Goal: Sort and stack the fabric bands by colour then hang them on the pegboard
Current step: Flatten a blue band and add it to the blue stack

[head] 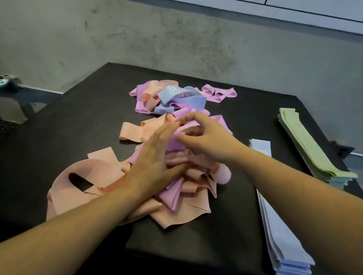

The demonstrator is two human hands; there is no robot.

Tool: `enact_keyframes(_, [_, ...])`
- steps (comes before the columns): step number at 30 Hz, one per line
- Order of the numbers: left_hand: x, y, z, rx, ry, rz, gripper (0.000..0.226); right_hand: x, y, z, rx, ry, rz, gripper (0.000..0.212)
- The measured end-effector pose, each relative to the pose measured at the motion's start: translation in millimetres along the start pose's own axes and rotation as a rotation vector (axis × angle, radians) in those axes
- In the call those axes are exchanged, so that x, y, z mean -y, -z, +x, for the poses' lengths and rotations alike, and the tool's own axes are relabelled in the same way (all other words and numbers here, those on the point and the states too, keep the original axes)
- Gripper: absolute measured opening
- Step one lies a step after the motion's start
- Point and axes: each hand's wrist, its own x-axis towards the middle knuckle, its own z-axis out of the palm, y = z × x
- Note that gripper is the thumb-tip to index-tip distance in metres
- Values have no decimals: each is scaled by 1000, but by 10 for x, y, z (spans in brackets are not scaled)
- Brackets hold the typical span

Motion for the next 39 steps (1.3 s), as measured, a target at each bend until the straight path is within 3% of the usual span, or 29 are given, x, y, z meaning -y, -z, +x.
enact_keyframes(3, [-21, 13, 5, -19, 1, -41, 76, -70, 54, -2, -135, 26, 42, 24])
enact_keyframes(5, [21, 4, 10, -51, -18, 2, 67, -191, 173, 27, -227, 19, -137, 21])
enact_keyframes(7, [111, -40, 20, -47, -8, 16, 57, -322, 284, 4, -182, -54, -325, 18])
enact_keyframes(9, [181, -65, 35, -73, 37, -12, 52, -424, 354, -78, -99, -119, -349, 26])
enact_keyframes(14, [224, -10, 87, -216, 260, -82, 28, -564, 357, -270, -50, -64, -387, 33])
enact_keyframes(16, [198, 10, 108, -249, 364, -118, 22, -559, 298, -287, -43, -26, -311, 28])
enact_keyframes(19, [133, 27, 116, -277, 379, -168, 15, -494, 197, -252, -84, -74, -174, 45])
enact_keyframes(22, [99, 37, 115, -314, 320, -207, 19, -473, 144, -171, -89, -95, -255, 10])
enact_keyframes(24, [114, 34, 111, -327, 315, -243, 23, -421, 122, -156, 18, -101, -303, 39])
enact_keyframes(26, [112, 36, 102, -325, 353, -276, 25, -382, 101, -147, 72, -77, -346, 52])
enact_keyframes(33, [166, 74, 113, -332, 416, -276, 48, -411, 104, -251, 125, -43, -357, 41])
enact_keyframes(35, [150, 88, 120, -351, 426, -270, 51, -413, 44, -231, 81, -23, -356, 29])
enact_keyframes(37, [113, 95, 114, -359, 410, -264, 48, -384, 7, -199, -61, -4, -313, 10])
enact_keyframes(39, [88, 95, 113, -374, 439, -275, 38, -333, 18, -197, -216, -11, -127, 11])
